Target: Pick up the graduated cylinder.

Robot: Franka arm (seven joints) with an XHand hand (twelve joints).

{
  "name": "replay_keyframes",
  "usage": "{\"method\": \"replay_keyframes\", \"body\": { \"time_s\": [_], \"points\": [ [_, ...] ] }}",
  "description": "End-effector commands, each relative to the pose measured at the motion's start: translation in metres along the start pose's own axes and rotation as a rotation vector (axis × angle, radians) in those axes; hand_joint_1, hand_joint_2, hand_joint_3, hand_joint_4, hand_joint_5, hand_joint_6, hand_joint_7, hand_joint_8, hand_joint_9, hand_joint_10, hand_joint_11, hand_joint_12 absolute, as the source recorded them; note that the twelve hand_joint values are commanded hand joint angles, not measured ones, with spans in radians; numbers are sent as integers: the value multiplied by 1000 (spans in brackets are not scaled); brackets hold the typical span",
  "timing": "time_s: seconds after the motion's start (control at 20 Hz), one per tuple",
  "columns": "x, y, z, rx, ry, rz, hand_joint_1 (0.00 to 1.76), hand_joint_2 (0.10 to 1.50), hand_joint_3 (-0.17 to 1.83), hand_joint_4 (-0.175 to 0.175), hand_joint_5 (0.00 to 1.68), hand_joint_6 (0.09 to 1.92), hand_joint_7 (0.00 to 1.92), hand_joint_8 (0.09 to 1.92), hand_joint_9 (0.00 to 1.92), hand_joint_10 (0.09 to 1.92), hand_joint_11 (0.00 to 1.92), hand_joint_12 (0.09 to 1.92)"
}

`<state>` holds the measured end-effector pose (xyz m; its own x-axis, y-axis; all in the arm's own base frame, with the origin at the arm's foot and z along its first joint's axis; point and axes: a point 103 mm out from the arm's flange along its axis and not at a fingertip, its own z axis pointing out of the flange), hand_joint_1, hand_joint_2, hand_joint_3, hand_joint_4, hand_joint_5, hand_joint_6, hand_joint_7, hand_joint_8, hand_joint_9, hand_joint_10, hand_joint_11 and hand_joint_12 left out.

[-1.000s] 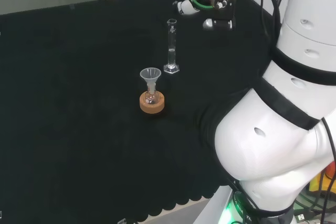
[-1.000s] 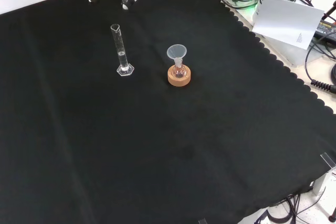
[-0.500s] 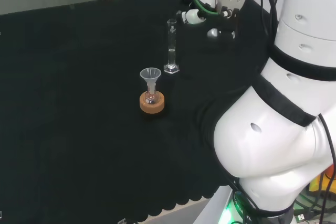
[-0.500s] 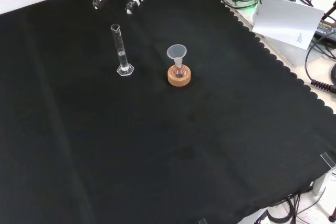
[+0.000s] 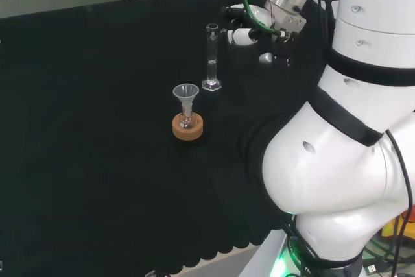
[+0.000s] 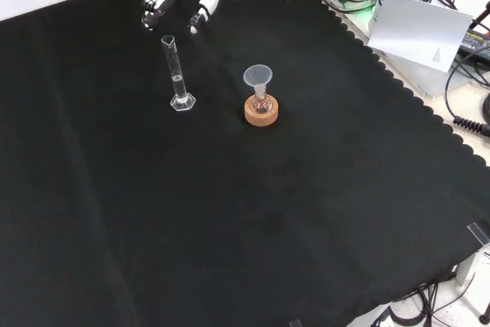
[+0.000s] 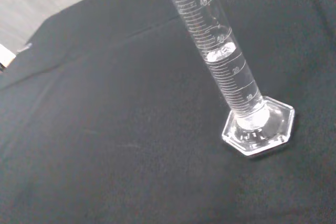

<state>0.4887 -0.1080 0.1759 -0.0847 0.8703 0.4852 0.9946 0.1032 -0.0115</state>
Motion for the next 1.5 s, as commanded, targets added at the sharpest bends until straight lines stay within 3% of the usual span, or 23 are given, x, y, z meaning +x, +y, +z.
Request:
{"method": "replay_keyframes", "body": {
  "time_s": [0.05, 0.7, 1.3, 1.5],
  "points": [
    [-4, 8, 18, -30, 93, -26, 711, 1113, -175, -40, 394, 87, 151, 641, 392, 632, 178, 1356],
    [-17, 19, 48, -38, 267, -79, 793, 1104, -175, -46, 406, 87, 229, 645, 453, 621, 184, 1350],
    [-20, 28, 68, 5, 386, -185, 812, 1058, -175, -47, 446, 87, 379, 666, 570, 609, 262, 1354],
    [-24, 30, 74, 0, 430, -190, 817, 1051, -175, -48, 463, 87, 388, 660, 580, 599, 276, 1349]
  ]
}}
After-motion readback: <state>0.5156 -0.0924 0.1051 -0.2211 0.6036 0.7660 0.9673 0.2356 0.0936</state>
